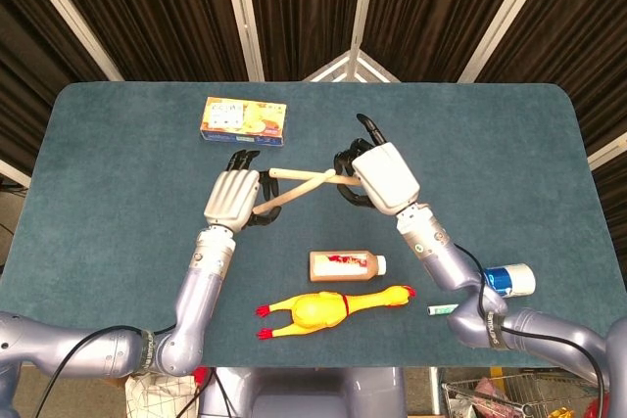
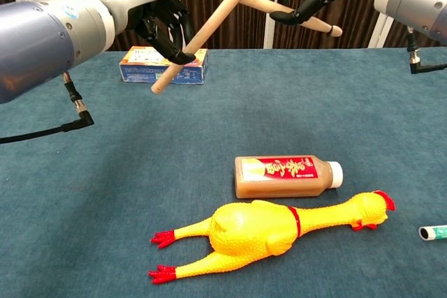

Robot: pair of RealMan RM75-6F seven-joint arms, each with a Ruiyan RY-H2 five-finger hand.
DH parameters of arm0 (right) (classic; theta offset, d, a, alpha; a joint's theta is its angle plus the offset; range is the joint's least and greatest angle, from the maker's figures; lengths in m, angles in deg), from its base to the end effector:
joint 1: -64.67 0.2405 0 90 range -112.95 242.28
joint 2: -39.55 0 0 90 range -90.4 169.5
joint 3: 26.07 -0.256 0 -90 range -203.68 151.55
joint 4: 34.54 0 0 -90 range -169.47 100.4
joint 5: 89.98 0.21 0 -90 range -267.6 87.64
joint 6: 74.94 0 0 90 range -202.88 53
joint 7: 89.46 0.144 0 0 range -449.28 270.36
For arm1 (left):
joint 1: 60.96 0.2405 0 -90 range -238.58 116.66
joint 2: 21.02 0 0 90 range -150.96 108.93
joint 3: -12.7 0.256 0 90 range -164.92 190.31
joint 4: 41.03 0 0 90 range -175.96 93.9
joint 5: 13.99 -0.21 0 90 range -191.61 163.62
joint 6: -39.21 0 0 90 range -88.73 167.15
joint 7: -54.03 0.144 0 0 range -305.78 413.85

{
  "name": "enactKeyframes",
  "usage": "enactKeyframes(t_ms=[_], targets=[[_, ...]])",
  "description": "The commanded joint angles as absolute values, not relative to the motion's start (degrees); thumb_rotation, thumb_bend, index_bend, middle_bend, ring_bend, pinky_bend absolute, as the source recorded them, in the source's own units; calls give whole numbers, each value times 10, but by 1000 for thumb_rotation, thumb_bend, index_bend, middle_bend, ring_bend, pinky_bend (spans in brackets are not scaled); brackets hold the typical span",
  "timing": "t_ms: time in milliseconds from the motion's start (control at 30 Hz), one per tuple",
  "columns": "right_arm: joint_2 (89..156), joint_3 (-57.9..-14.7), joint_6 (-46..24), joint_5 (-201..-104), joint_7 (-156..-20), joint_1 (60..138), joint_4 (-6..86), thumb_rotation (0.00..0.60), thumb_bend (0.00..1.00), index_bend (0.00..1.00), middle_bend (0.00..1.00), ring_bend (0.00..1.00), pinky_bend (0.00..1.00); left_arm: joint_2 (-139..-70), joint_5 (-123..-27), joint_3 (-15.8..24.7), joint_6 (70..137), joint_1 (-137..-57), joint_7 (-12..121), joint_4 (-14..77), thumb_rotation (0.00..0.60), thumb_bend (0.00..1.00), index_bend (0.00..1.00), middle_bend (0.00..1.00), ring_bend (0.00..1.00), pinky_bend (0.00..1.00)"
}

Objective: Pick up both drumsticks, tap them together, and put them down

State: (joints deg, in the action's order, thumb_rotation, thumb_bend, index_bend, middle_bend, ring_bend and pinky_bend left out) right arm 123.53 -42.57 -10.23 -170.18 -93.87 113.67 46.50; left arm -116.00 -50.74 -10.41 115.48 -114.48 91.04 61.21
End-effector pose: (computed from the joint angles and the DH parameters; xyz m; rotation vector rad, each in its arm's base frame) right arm -0.0743 -0.3876 0.0579 1.7876 -0.6223 1.3916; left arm -0.0304 0.3438 0.0056 -1.5313 -1.1546 -1.1155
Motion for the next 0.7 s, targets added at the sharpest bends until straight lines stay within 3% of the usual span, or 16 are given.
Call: enactKeyframes(t_ms=[33,533,700], targets=[[1236,-425,-104,-1701,-941,1137,465,600,462,672,622,409,69,-1161,-506,-105,1156,-1145,911,615,600,491,626,584,99,0],[1240,-427,-99,-1695,-954,1136,474,600,463,672,622,409,72,-1170,-507,-105,1169,-1149,920,609,600,491,626,585,99,0],[1235,-427,-99,-1687,-951,1129,465,600,463,672,622,409,72,-1149,-508,-91,1142,-1137,908,629,600,491,626,585,99,0]])
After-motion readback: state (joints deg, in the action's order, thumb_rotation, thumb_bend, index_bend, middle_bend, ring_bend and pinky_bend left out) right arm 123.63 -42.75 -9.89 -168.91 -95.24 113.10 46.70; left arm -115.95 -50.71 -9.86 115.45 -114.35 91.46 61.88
